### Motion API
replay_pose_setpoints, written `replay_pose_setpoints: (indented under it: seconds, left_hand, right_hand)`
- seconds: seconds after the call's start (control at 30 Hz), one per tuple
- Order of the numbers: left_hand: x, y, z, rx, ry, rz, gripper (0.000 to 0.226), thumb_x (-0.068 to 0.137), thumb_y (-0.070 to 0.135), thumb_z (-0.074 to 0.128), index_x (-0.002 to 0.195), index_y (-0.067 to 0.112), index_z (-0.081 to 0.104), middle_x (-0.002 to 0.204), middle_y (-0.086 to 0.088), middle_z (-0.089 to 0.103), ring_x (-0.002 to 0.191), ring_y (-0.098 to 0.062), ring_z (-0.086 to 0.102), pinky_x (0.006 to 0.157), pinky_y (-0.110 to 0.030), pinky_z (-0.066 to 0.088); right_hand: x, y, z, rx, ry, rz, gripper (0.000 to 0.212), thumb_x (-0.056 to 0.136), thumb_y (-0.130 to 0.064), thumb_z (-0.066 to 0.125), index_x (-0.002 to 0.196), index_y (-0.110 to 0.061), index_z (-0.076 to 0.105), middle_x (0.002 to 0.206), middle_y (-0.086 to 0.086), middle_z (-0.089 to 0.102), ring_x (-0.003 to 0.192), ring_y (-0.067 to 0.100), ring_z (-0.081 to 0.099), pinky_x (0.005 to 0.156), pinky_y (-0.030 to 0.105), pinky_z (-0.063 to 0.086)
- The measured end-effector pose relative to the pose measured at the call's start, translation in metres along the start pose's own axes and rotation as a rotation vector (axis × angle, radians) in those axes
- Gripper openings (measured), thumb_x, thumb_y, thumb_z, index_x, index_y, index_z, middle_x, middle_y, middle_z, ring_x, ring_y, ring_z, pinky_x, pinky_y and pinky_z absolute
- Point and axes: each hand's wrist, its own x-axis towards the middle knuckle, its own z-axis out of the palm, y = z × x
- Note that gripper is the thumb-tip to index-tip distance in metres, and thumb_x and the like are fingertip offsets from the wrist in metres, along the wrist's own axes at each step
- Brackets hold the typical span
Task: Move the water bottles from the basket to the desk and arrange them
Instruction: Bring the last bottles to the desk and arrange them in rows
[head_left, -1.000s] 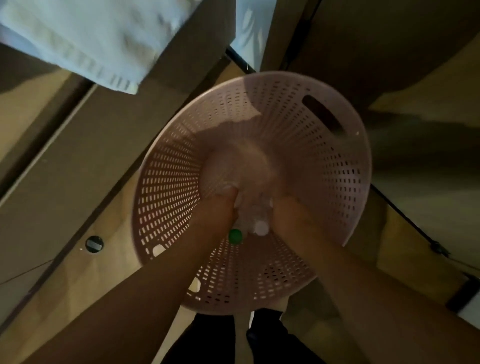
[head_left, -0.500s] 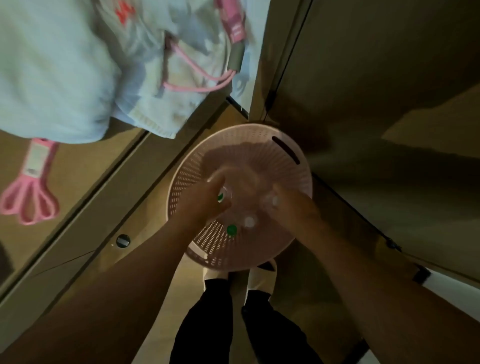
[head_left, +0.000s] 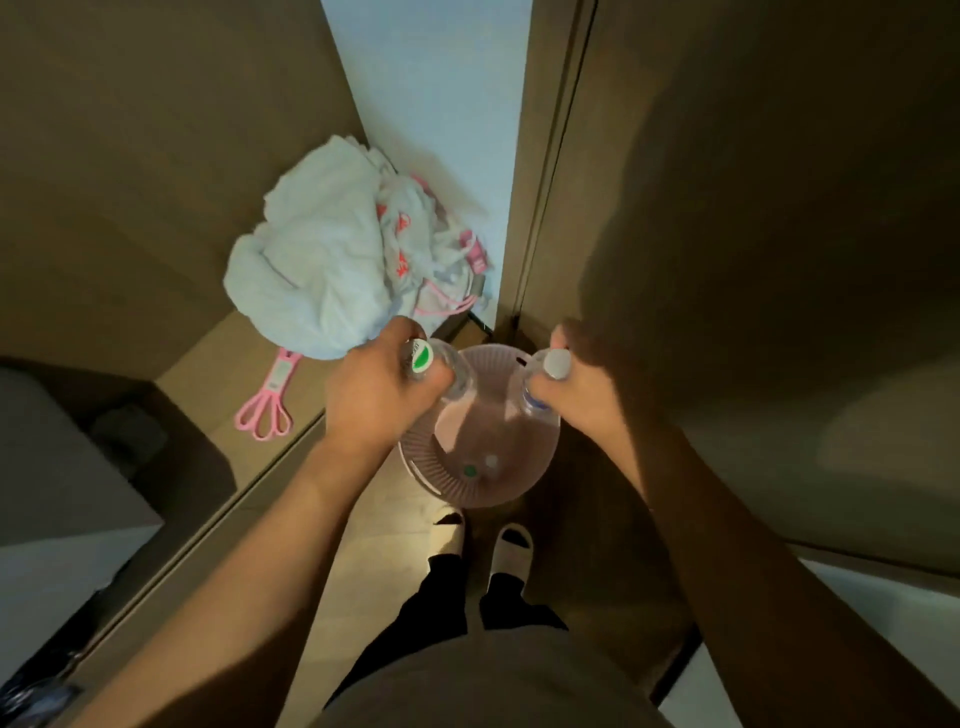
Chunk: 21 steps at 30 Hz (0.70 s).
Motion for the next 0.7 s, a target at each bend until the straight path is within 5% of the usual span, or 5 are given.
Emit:
replay_pose_setpoints:
  seconds: [0.07,0.23,0.5,0.57,0.7]
  left_hand:
    - [-0.011,0.005,-0.02,-0.049,0.063,-0.022,0.023,0.082,0.042,0.07,0.089,0.023,0.06,0.067,0.003,0.065,0.063,-0.019,0.064,0.055,-0.037,0.053]
    - [-0.023,0.002,-0.054,-0.109,0.198,-0.046,0.024,0.073,0.041,0.067,0.083,0.019,0.064,0.067,0.004,0.067,0.061,-0.016,0.064,0.055,-0.038,0.054]
    - [-0.055,-0.027,-0.075,-0.152,0.304,-0.182,0.026,0.071,0.044,0.066,0.084,0.021,0.065,0.07,0.008,0.067,0.064,-0.009,0.064,0.056,-0.037,0.055]
    - [-0.065,-0.029,-0.08,-0.171,0.348,-0.242,0.028,0.071,0.046,0.065,0.086,0.023,0.065,0.074,0.009,0.066,0.068,-0.007,0.065,0.06,-0.039,0.057]
    - [-0.093,-0.03,-0.102,-0.177,0.487,-0.349,0.033,0.073,0.048,0.065,0.089,0.02,0.065,0.075,0.011,0.065,0.065,0.001,0.062,0.055,-0.013,0.047]
  right_hand:
    - [-0.013,-0.019,-0.013,-0.03,-0.035,0.007,0.038,0.07,-0.056,0.06,0.095,-0.035,0.04,0.091,0.003,0.064,0.088,0.028,0.066,0.08,0.047,0.056]
    - [-0.041,-0.057,-0.027,-0.055,-0.026,-0.063,0.024,0.084,-0.023,0.07,0.101,-0.024,0.053,0.092,-0.005,0.053,0.095,0.022,0.063,0.079,0.042,0.059]
    - [-0.055,-0.099,-0.019,-0.198,-0.081,-0.29,0.029,0.085,-0.026,0.068,0.11,-0.022,0.055,0.101,0.002,0.065,0.096,0.023,0.063,0.084,0.042,0.055]
    - [-0.053,-0.108,-0.019,-0.211,-0.093,-0.371,0.029,0.083,-0.033,0.071,0.106,-0.022,0.057,0.092,0.002,0.067,0.088,0.024,0.065,0.075,0.038,0.055]
    - [-0.049,-0.141,-0.014,-0.231,-0.208,-0.476,0.028,0.078,-0.041,0.069,0.094,-0.023,0.054,0.081,0.003,0.064,0.08,0.026,0.062,0.072,0.037,0.054]
